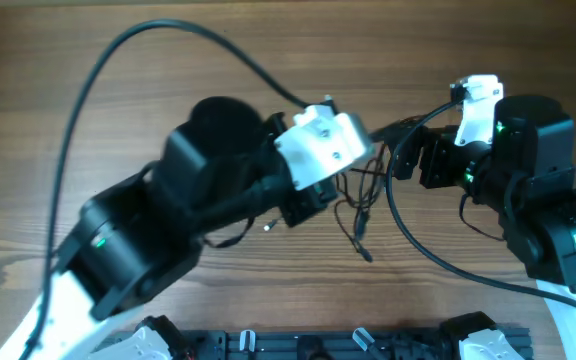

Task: Untangle cables

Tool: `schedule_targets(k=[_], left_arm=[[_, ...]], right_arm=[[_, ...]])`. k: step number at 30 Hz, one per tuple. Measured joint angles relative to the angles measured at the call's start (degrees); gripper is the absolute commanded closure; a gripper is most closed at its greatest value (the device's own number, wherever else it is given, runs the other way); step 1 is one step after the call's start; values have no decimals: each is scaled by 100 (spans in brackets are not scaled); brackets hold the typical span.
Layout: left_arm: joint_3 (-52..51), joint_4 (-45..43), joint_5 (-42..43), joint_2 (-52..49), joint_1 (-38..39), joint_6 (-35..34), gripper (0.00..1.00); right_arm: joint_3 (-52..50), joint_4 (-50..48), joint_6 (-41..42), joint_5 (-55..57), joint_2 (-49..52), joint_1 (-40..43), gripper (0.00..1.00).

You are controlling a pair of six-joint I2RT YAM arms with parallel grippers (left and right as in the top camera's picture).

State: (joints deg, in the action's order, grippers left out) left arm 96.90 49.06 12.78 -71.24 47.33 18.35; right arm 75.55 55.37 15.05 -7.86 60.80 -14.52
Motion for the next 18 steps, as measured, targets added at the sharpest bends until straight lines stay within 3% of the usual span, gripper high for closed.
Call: schedule_targets(k=[5, 11, 18], left_arm=[[0, 2, -560, 658, 4, 2, 96], [0, -7, -905, 761, 4, -4, 96], [0, -365, -2605, 765, 15, -761, 96]], right_arm=[[-2, 76, -4, 50, 4, 20, 0], [-2, 192, -17, 146, 7, 22, 0], [-2, 492, 22, 632, 11, 39, 0]])
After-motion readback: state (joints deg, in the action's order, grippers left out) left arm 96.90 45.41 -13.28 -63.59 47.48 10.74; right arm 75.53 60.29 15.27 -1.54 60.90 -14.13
